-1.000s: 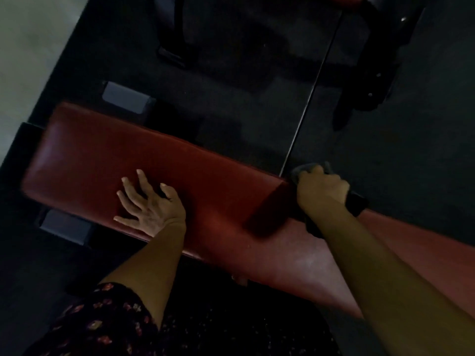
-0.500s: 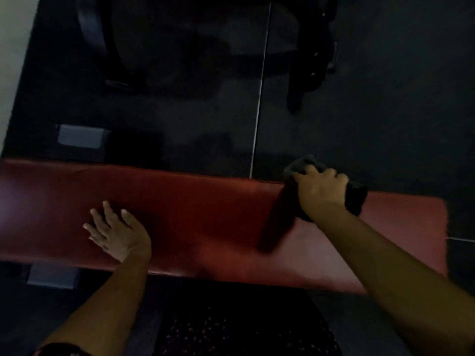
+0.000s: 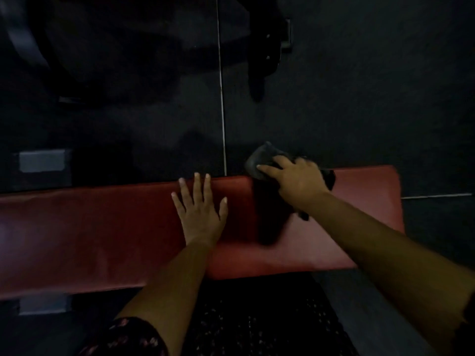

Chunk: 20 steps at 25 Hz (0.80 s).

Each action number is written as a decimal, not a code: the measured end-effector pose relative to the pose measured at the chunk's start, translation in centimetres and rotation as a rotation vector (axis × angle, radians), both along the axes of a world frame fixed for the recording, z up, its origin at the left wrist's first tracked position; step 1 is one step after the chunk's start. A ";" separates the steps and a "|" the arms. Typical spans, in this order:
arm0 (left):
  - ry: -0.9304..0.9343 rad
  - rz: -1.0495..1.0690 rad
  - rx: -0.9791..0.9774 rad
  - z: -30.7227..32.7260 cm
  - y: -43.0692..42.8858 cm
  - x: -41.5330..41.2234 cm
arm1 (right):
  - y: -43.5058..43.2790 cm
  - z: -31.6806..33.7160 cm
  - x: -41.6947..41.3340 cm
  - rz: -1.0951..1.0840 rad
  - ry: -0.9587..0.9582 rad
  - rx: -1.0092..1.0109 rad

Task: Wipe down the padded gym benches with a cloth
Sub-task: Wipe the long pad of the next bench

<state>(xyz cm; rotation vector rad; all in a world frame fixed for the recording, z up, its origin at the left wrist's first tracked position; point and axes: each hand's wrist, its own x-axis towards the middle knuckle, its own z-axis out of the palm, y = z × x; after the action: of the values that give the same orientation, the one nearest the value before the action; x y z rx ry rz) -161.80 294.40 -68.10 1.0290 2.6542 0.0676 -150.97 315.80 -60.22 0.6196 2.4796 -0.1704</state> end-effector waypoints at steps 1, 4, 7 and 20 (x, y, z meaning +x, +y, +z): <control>0.024 -0.129 0.002 -0.2 0.2 -0.2 | 1.7 0.0 2.2 -0.073 -0.041 0.052; 0.054 -0.282 0.004 -0.4 0.9 -0.3 | 4.5 0.5 6.6 -0.415 -0.198 0.216; 0.036 -0.332 0.011 0.1 2.4 1.2 | 4.0 0.4 5.6 -0.505 -0.226 0.221; -0.108 -0.937 0.045 1.3 18.9 12.4 | 14.0 -0.9 15.2 -0.814 -0.184 0.155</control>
<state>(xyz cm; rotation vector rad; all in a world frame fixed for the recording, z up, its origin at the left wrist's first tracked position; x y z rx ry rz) -149.43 313.34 -66.83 2.0795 1.8401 -0.0194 -135.82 329.83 -61.10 1.6053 1.9451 -0.2139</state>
